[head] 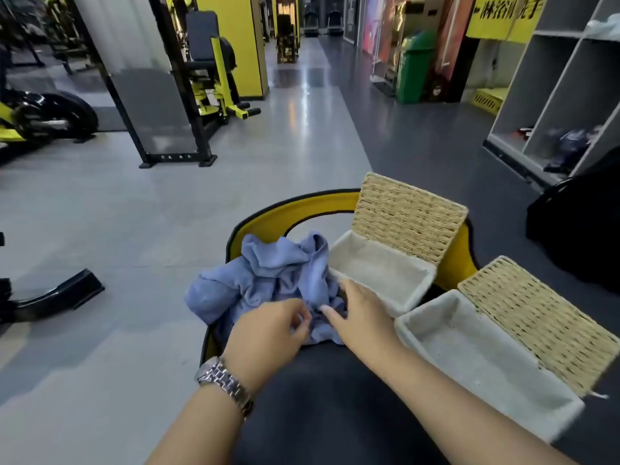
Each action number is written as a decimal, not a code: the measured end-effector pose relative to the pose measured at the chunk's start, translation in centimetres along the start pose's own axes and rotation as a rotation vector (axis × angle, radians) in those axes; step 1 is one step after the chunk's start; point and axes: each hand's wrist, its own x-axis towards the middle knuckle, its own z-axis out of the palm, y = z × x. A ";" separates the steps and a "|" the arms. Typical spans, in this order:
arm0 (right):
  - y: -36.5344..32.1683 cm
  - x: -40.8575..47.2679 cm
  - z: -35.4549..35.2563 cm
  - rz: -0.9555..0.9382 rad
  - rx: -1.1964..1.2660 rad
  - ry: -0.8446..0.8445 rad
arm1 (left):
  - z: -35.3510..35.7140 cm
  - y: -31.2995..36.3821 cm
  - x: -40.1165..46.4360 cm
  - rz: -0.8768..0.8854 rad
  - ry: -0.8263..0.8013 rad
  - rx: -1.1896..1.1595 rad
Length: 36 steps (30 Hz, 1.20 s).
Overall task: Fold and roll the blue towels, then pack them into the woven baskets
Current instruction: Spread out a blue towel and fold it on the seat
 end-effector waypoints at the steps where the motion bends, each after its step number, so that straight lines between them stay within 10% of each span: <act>1: -0.2 1.5 1.3 0.048 -0.041 -0.026 | 0.2 -0.6 0.6 -0.014 -0.011 0.001; 13: -3.9 -1.5 -2.9 -0.211 0.067 0.462 | 0.9 -1.1 1.8 0.072 0.165 -0.059; 23: -3.9 -6.4 -5.2 -0.354 -0.051 0.019 | 2.0 0.4 1.5 -0.016 0.001 -0.200; 36: -3.6 -5.5 -5.7 -0.173 -0.130 0.384 | 2.2 0.5 0.6 0.335 0.190 0.096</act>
